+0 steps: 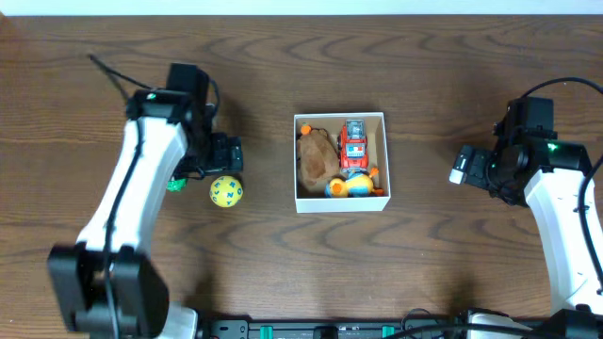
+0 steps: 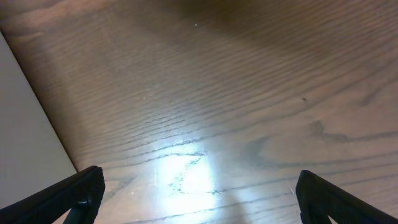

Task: Pack container
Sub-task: 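Lower the left gripper onto the yellow letter ball and grasp it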

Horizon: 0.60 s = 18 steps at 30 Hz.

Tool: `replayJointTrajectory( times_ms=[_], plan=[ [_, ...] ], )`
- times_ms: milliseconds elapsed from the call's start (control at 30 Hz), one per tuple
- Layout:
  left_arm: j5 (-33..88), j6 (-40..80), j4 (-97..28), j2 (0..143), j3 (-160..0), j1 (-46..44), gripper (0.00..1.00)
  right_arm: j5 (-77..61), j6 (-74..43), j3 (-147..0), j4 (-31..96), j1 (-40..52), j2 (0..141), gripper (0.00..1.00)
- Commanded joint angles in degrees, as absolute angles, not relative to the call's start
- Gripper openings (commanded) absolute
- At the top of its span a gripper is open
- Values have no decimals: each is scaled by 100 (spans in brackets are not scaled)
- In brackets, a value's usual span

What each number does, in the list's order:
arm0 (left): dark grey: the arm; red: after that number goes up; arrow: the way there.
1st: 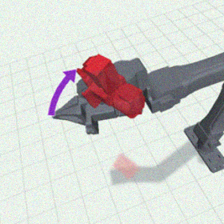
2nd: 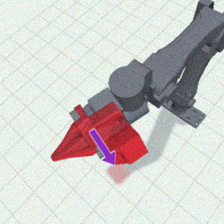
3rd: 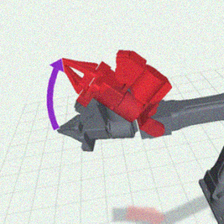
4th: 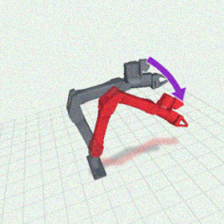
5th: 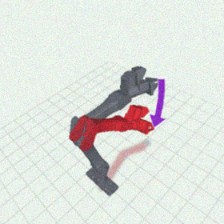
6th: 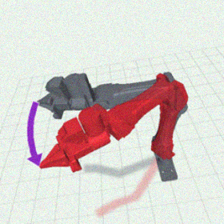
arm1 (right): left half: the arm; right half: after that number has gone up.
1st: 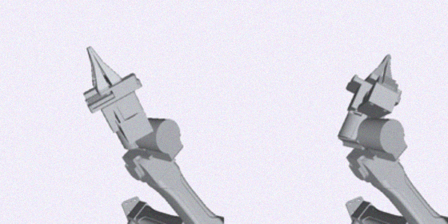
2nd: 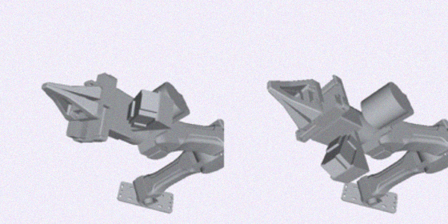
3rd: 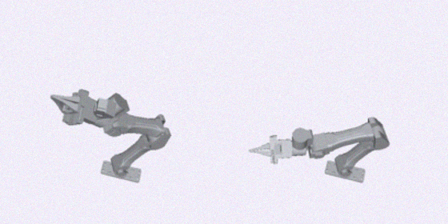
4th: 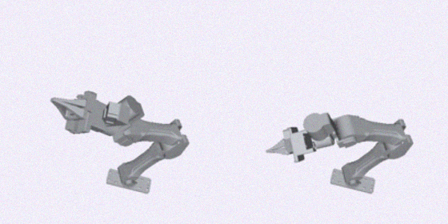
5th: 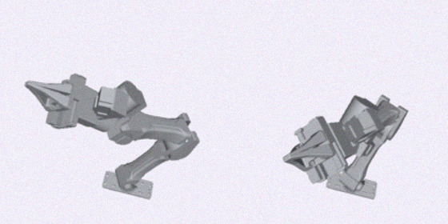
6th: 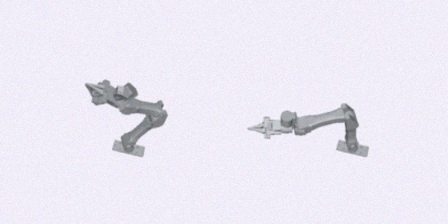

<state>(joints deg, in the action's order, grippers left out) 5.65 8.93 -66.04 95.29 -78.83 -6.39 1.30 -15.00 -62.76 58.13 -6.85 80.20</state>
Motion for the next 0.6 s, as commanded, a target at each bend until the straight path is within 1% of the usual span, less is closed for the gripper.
replayJointTrajectory(
  times_ms=[0, 167, 433, 467, 500, 533, 567],
  plan=[
    [558, 803, -6602, 10001, -7898, -646, 98, 150, -1406, -6246, 5758, -733, 8027, 99],
    [561, 803, -6488, 10637, -7819, -646, 98, 152, -1404, -6246, 5741, -733, 8027, 99],
    [561, 801, -6311, 11163, -7671, -646, 98, 150, -1339, -6246, 5743, -733, 8027, 99],
    [561, 801, -6311, 11190, -7671, -648, 94, 150, -1339, -6246, 5743, -733, 8027, 99],
    [561, 801, -6313, 11205, -7671, -646, 88, 150, -1337, -6246, 5745, -733, 8027, 99],
    [561, 801, -6313, 11212, -7671, -648, 83, 150, -1337, -6246, 5745, -733, 8027, 99],
    [561, 801, -6313, 11212, -7671, -648, 80, 150, -1319, -6246, 5745, -733, 8027, 99]
  ],
)
